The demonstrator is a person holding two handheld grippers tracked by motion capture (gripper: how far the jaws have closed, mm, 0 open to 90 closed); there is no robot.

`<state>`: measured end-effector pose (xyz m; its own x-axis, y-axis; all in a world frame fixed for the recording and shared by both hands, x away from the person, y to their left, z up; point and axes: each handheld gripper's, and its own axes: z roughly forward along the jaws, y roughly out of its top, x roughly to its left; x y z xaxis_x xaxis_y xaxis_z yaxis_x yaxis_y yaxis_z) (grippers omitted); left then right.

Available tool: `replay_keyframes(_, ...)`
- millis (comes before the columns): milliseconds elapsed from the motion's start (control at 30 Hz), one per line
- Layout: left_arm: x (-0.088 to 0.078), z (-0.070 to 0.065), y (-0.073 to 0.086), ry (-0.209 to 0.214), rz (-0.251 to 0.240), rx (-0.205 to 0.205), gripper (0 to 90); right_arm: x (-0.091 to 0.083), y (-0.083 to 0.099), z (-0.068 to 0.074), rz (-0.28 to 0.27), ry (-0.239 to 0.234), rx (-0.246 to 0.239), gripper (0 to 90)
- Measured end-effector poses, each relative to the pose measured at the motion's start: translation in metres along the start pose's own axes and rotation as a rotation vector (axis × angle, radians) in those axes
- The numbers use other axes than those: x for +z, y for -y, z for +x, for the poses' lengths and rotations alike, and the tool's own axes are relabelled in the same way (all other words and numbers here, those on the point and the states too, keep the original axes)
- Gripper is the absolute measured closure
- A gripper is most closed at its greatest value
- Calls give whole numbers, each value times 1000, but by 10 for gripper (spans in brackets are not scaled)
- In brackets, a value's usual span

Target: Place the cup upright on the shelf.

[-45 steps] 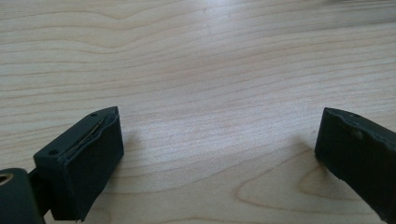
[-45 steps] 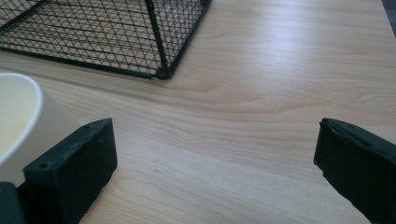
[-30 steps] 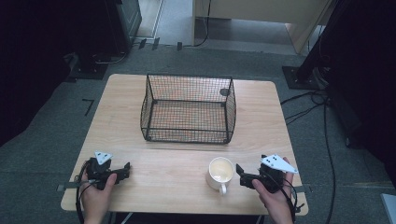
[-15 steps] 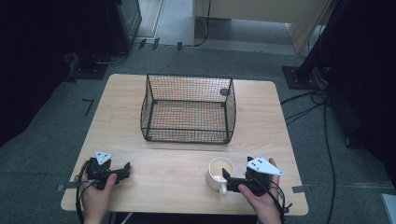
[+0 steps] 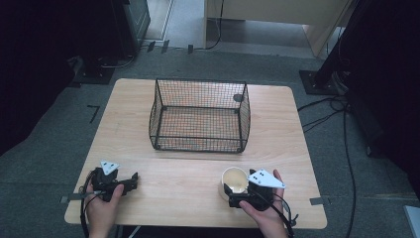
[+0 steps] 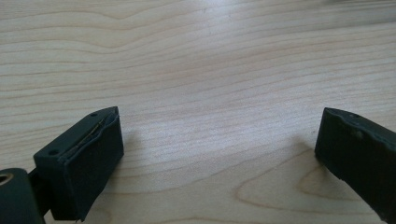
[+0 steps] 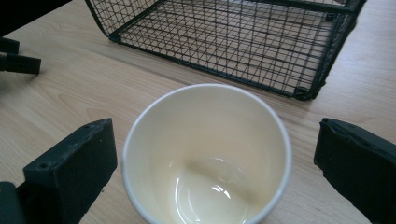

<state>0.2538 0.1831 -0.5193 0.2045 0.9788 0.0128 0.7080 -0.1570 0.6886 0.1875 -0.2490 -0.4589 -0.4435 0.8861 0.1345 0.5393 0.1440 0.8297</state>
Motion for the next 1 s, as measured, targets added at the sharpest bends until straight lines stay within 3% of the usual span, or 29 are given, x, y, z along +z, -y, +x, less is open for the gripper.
replay_keyframes(433,0,0,0,3,0,2,15,20,14,12,48,50,-49,0)
replay_keyframes(867,0,0,0,4,0,3,15,29,21,11,70,66,-36,2)
replay_keyframes(1000,0,0,0,4,0,3,15,30,23,10,61,83,-39,79)
